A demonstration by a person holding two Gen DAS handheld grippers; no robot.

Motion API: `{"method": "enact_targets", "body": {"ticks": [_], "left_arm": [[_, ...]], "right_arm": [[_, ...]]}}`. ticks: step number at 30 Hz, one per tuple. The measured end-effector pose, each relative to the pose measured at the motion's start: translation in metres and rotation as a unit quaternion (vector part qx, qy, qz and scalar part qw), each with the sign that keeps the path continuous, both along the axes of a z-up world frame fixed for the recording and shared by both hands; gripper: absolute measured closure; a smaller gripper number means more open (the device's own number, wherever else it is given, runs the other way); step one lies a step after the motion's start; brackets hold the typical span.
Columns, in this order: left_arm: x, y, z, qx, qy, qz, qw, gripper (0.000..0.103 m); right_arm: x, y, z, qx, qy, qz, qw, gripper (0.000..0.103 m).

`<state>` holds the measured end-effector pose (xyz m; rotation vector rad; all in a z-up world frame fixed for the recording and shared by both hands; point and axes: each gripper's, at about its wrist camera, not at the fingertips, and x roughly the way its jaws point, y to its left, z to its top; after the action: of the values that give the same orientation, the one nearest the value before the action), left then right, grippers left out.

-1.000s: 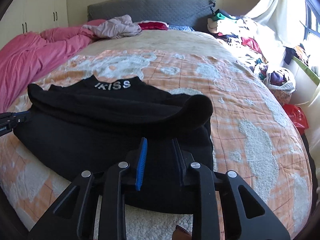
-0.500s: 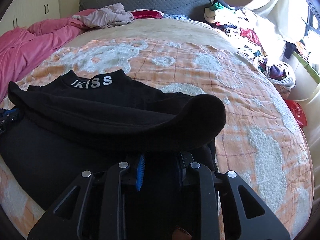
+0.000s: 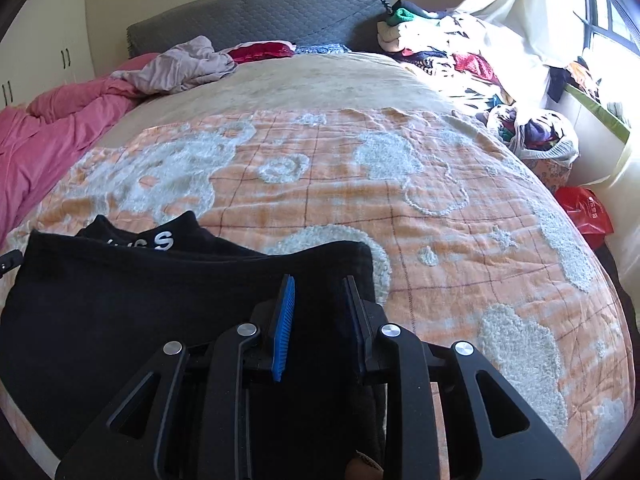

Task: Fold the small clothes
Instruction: 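Lay the hem down below the collar and adjust it with both grippers, then open both grippers to release the folded hem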

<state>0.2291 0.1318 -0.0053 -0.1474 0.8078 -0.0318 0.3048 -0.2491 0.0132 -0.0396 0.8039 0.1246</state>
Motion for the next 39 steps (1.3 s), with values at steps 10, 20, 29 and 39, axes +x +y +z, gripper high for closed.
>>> {"method": "enact_targets", "body": {"ticks": [10, 20, 29, 39], "left_arm": [[-0.001, 0.022, -0.011, -0.082, 0.030, 0.004, 0.9961, 0.066], [-0.007, 0.008, -0.015, -0.054, 0.027, -0.001, 0.9982, 0.099], [-0.017, 0.006, 0.012, -0.012, -0.027, 0.002, 0.9996, 0.100], [-0.009, 0.005, -0.026, 0.011, 0.032, 0.029, 0.9990, 0.090]], "right_arm": [[0.003, -0.034, -0.002, 0.046, 0.029, -0.018, 0.998, 0.061], [0.005, -0.035, -0.016, 0.101, 0.066, 0.011, 0.993, 0.094], [-0.003, -0.036, 0.001, 0.069, 0.015, -0.016, 0.997, 0.095], [-0.001, -0.035, -0.024, 0.009, 0.048, -0.055, 0.997, 0.069]]}}
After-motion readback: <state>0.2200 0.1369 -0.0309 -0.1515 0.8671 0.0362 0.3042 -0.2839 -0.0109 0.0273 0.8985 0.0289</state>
